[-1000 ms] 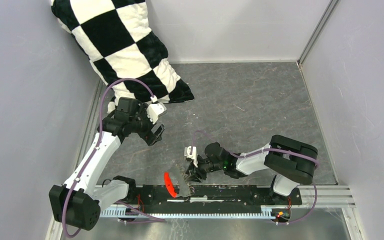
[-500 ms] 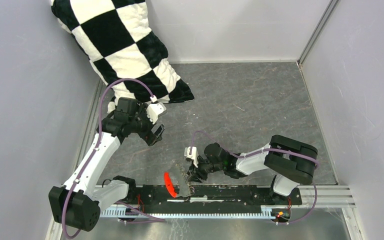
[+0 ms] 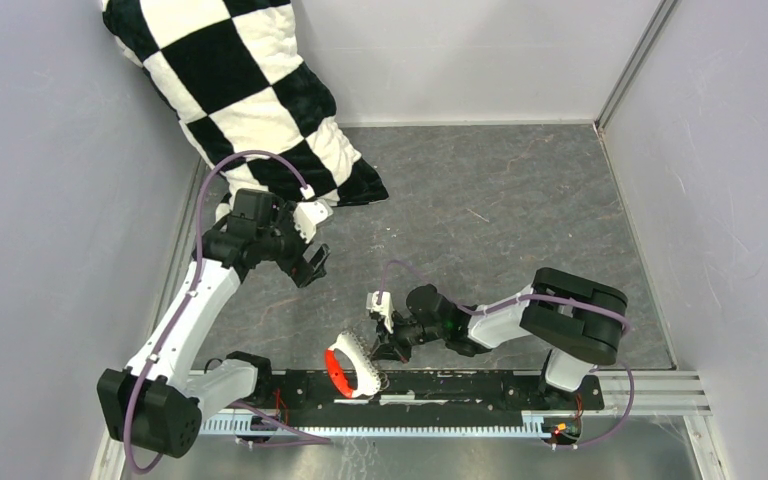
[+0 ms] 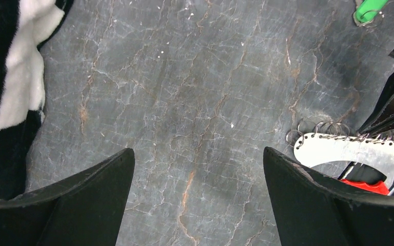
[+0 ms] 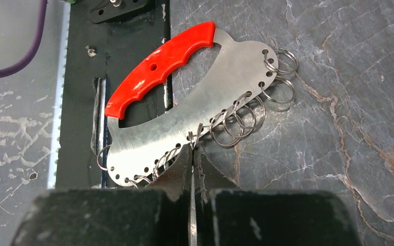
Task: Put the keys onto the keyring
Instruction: Pick up the keyring from the center of the board.
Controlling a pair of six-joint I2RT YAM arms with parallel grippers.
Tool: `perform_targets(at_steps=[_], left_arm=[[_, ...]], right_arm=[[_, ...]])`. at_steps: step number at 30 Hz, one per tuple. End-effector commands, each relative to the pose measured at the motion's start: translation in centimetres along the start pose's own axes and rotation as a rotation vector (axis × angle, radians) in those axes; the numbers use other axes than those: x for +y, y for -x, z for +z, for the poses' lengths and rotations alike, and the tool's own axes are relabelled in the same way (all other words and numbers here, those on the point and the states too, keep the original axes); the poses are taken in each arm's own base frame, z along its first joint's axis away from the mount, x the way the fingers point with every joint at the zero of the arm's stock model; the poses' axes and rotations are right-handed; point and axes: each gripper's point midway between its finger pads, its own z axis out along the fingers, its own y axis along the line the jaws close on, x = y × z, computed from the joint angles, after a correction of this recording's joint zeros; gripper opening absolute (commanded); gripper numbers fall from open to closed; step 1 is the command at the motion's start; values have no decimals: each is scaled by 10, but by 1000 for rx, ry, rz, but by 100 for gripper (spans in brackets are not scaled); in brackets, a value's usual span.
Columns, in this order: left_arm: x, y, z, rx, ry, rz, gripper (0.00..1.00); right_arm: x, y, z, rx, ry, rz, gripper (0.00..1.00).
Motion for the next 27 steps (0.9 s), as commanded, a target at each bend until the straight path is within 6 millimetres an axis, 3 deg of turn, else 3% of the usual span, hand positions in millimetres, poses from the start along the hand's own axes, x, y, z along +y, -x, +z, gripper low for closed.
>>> perform_targets(at_steps=[1,5,8,12,15,22,27], left_arm=[[-7,28,-16,-93,-38,71,100],[-21,31,-20,-126,-101,109,100],[-30,21,-15,-111,-158,118,99],[-28,17,-12,-96,-156,160,98],[-21,21,-12,-96,-138,181,98],[-26,18,-7,-76,-186,144,98],[-27,12,-6,-59,-183,143,98]], right_arm=[[8,48,-3,-120,24,-83,0],[7,47,-5,-105,13,-104,0],[10,29,-5,-61,24,-92,2],[14,4,-9,0,20,-84,33],[12,0,-14,39,13,-115,51],[-25,41,-22,-1,-88,-188,58],[-21,47,-9,-10,-22,-175,58]])
